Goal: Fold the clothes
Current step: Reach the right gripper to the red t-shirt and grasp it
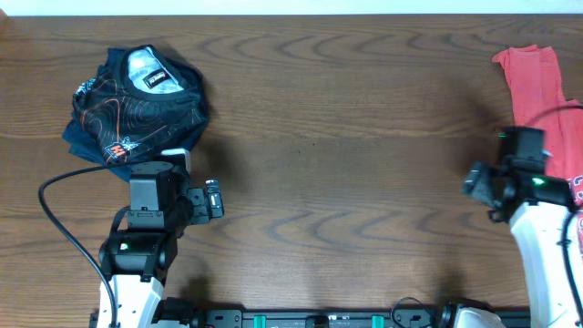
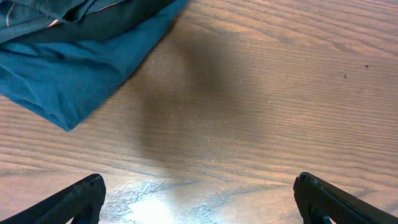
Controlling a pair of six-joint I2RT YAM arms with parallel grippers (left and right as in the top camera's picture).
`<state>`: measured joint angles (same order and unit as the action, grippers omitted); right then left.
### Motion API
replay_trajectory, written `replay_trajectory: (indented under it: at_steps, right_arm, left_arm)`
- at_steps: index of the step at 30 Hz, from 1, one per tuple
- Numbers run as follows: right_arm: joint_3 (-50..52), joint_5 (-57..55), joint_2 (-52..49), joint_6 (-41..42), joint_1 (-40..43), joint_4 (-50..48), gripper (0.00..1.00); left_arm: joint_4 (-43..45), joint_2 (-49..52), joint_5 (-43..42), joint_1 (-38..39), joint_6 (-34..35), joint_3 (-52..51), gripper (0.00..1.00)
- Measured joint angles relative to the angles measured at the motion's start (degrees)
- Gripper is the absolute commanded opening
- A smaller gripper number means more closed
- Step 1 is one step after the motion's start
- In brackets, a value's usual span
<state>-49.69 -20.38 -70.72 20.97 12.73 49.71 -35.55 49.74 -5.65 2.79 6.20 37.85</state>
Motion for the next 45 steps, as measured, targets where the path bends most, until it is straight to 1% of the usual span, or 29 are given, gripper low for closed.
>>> replay_trajectory:
  at_steps: [4, 8, 10, 15, 19, 23, 25, 26, 27, 28, 29, 31, 33, 36, 40, 42, 45]
  right_arm:
    - [0.0, -2.1, -2.5, 2.5, 7.6, -0.1, 0.92]
    - [0.0, -2.2, -6.6, 3.3, 12.2, -0.3, 0.90]
    - [0.0, -2.2, -8.6, 3.6, 13.6, -1.3, 0.89]
    - [0.0, -2.2, -14.2, 3.6, 16.0, -7.6, 0.79]
    - [0.0, -2.2, -19.9, 3.4, 17.6, -11.3, 0.77]
    - [0.0, -2.2, -24.4, 2.6, 18.7, -13.5, 0.68]
    - [0.0, -2.2, -26.1, 2.4, 18.9, -14.1, 0.57]
    - [-0.1, -2.3, -26.5, 2.2, 19.0, -14.4, 0.45]
    - [-0.2, -2.4, -26.7, 2.1, 19.2, -15.1, 0.30]
    - [-0.2, -2.4, -26.9, 2.1, 19.4, -15.1, 0.11]
    - [-0.2, -2.4, -27.3, 2.0, 19.5, -15.0, 0.01]
    - [-0.2, -2.2, -28.1, 2.1, 19.8, -15.1, 0.01]
    - [-0.2, -1.6, -28.1, 1.7, 20.0, -15.1, 0.01]
    - [-0.2, 1.2, -27.7, -1.0, 20.3, -15.5, 0.01]
    - [-1.7, 12.5, -26.6, -5.6, 19.1, -14.4, 0.01]
    - [-2.9, 19.2, -25.9, -7.9, 16.3, -12.6, 0.01]
    - [-4.3, 25.6, -23.2, -9.9, 11.5, -12.1, 0.01]
  left_arm:
    - [0.4, 0.0, -0.2, 0.0, 0.0, 0.0, 0.98]
    - [1.0, 0.0, -0.2, 0.0, 0.0, 0.0, 0.98]
    - [1.1, 0.0, -0.2, 0.0, 0.0, 0.0, 0.98]
    - [1.2, 0.0, -0.2, 0.0, 0.0, 0.0, 0.98]
    - [1.3, 0.0, -0.2, 0.0, 0.0, 0.0, 0.98]
    - [1.3, 0.0, -0.2, 0.0, 0.0, 0.0, 0.98]
    - [1.3, 0.0, -0.2, 0.0, 0.0, 0.0, 0.99]
    - [1.3, 0.0, -0.2, 0.0, 0.0, 0.0, 0.99]
    - [1.3, 0.0, -0.2, 0.0, 0.0, 0.0, 0.99]
    - [1.3, 0.0, -0.2, 0.0, 0.0, 0.0, 0.99]
    - [1.3, 0.0, -0.2, 0.0, 0.0, 0.0, 1.00]
    - [1.3, 0.0, -0.2, 0.0, 0.0, 0.0, 1.00]
    - [1.3, 0.0, -0.2, 0.0, 0.0, 0.0, 0.97]
    - [1.7, 0.0, -0.2, 0.0, 0.0, 0.0, 0.96]
    - [3.4, 0.0, -0.2, 0.0, 0.0, 0.0, 0.93]
    - [4.6, 0.0, -0.2, 0.0, 0.0, 0.0, 0.93]
    - [5.8, 0.0, -0.2, 0.0, 0.0, 0.0, 0.93]
